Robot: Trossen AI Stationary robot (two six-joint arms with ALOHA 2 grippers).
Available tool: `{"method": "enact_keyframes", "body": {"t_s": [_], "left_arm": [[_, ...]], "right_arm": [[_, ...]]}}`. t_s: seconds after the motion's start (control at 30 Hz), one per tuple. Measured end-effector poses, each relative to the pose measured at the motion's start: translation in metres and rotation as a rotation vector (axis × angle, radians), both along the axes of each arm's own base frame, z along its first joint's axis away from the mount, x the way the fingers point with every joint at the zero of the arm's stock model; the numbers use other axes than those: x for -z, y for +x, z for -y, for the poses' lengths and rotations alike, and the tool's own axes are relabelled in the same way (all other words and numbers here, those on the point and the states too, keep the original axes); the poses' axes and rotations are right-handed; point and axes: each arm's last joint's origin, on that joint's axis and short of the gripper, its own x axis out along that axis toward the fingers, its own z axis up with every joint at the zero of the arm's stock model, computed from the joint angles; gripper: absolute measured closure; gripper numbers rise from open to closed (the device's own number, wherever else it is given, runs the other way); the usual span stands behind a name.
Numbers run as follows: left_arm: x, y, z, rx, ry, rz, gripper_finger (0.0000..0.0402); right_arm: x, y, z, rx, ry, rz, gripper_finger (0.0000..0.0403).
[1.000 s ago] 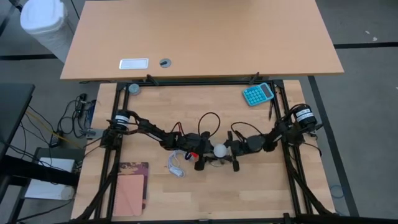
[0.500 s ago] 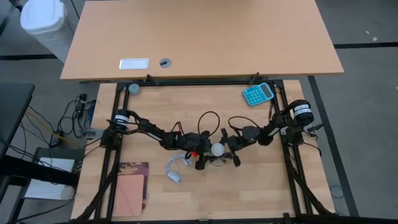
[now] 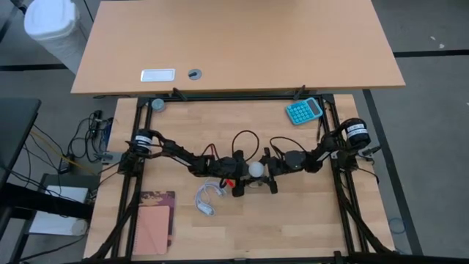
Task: Screw lightbulb
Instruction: Remove the lightbulb from the lamp socket
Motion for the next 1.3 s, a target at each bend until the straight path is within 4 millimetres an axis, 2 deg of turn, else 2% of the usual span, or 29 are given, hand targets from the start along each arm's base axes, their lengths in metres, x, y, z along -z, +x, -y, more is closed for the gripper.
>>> {"method": "enact_keyframes", "body": {"t_s": [0.2, 0.5, 0.73, 0.97, 1.3], "left_arm": [[0.000, -0.001, 0.000, -0.001, 0.016, -0.024, 0.0172], [-0.004, -0.001, -0.001, -0.003, 0.011, -0.004, 0.0172], [-0.008, 0.001, -0.001, -0.011, -0.042, 0.046, 0.0167], [-0.013, 0.003, 0.001, -0.030, -0.072, 0.095, 0.0148], [-0.009, 0.001, -0.001, -0.051, -0.009, 0.053, 0.0205]], "right_arm": [[-0.004, -0.012, 0.003, 0.052, -0.008, 0.005, 0.0133], [-0.010, -0.032, -0.013, 0.127, -0.005, -0.009, 0.0137], [-0.005, -0.032, -0.026, 0.212, -0.016, -0.087, 0.0138], [-0.008, -0.033, -0.030, 0.245, -0.020, -0.057, 0.0138], [-0.017, -0.027, -0.033, 0.258, 0.029, 0.014, 0.0138]]}}
